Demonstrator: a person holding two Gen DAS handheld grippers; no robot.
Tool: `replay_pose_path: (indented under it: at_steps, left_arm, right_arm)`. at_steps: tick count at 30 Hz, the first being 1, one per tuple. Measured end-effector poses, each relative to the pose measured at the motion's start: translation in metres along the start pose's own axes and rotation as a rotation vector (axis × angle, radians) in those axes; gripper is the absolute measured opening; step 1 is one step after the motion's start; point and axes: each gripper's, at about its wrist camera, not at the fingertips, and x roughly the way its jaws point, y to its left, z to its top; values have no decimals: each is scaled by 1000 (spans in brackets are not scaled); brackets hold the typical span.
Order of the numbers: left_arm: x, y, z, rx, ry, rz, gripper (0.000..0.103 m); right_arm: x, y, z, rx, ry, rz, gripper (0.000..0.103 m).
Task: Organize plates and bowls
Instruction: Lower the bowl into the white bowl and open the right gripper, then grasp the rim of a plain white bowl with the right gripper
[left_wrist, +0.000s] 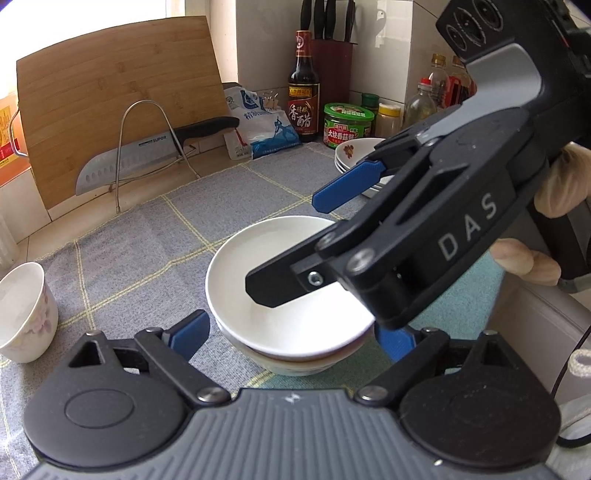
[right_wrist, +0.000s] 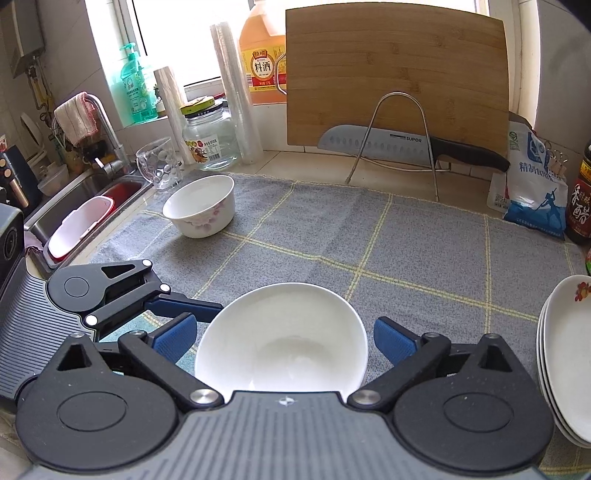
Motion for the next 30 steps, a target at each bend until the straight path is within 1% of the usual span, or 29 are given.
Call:
replay_pose_path:
  at_steps: [7,11,20,25,30]
  left_arm:
    - [-17,10,-3,-9,-19,1,96]
    - [-29,24,-6,-22,-31,29,96]
    - [-45,69,-19,-74,-54,172,96]
    - [-50,103,-28,-134,-63,261,96]
    - [-48,128,-36,-184,-62,323,96]
  right_arm:
    - [2,6,6,-14,-2,-9,103]
    - [4,14,14,-37,-10,-5,103]
    - [20,45,39,-114,-22,8,103]
    - [37,61,56,-161,-18,14,103]
    - [56,72,76,-196,-9,26,103]
